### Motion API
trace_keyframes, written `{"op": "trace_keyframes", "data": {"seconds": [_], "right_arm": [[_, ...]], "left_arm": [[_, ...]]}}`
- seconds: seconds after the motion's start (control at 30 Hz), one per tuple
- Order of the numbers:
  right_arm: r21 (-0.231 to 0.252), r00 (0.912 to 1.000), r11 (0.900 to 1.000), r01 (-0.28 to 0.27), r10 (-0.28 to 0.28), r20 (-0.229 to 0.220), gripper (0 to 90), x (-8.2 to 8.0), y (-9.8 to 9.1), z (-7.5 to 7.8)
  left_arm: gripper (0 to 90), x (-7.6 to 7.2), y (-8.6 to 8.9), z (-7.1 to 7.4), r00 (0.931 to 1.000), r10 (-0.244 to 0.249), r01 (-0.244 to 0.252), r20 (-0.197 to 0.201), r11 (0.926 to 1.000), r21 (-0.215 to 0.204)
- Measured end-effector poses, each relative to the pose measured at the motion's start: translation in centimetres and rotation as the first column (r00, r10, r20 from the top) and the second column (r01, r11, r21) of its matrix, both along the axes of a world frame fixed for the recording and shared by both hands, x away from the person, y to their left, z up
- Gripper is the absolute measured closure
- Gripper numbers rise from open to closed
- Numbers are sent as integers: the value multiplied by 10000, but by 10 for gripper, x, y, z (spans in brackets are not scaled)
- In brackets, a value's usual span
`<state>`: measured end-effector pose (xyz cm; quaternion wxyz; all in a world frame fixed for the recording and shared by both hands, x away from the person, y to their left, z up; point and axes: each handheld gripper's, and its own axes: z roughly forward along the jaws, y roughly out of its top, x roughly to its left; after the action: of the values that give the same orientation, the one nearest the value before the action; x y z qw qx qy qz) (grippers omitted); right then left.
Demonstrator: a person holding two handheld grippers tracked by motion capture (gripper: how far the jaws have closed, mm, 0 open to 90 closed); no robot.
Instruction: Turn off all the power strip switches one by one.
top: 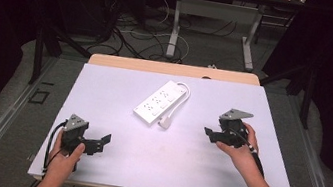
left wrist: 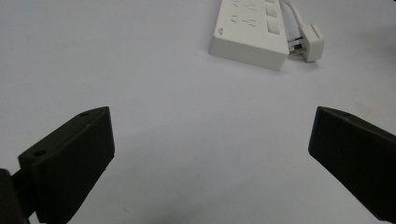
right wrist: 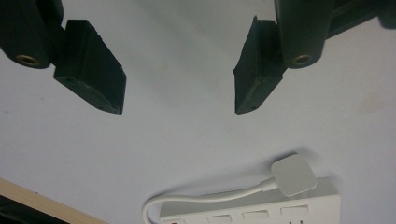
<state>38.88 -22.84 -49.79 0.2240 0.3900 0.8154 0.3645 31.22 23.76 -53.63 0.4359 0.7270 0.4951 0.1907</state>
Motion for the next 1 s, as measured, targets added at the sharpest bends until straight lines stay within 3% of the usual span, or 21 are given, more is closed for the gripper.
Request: {"op": "trace_keyframes", "data": {"seconds": [0.1, 0.27, 0.5, 0.53, 0.8, 1.0], "right_arm": [[-416, 9998, 9991, -23, 31, 183, 334, 9, 4, 4], [-657, 9994, 9976, -197, 215, 275, 334, 19, 9, 11], [-506, 9998, 9986, 148, -142, 129, 329, 34, 18, 26], [-181, 9997, 9998, 127, -123, 193, 329, 40, 19, 29], [514, 9983, 9986, 96, -125, 566, 341, 55, 28, 39], [587, 9998, 9981, 189, -195, 95, 370, 67, 38, 41]], "left_arm": [[3, 0, 0, 0, 10000, 38, -38, 37, 10000, -16], [3, -1, 2, 0, 10000, 24, -24, -85, 10000, -18], [3, -2, 1, 1, 10000, 31, -31, -65, 10000, -58], [3, -2, 1, 1, 10000, 7, -8, -88, 10000, -77], [3, -4, 1, 1, 10000, 10, -10, -80, 10000, -25], [3, -5, 1, 1, 9999, 71, -72, -119, 9999, -70]]}}
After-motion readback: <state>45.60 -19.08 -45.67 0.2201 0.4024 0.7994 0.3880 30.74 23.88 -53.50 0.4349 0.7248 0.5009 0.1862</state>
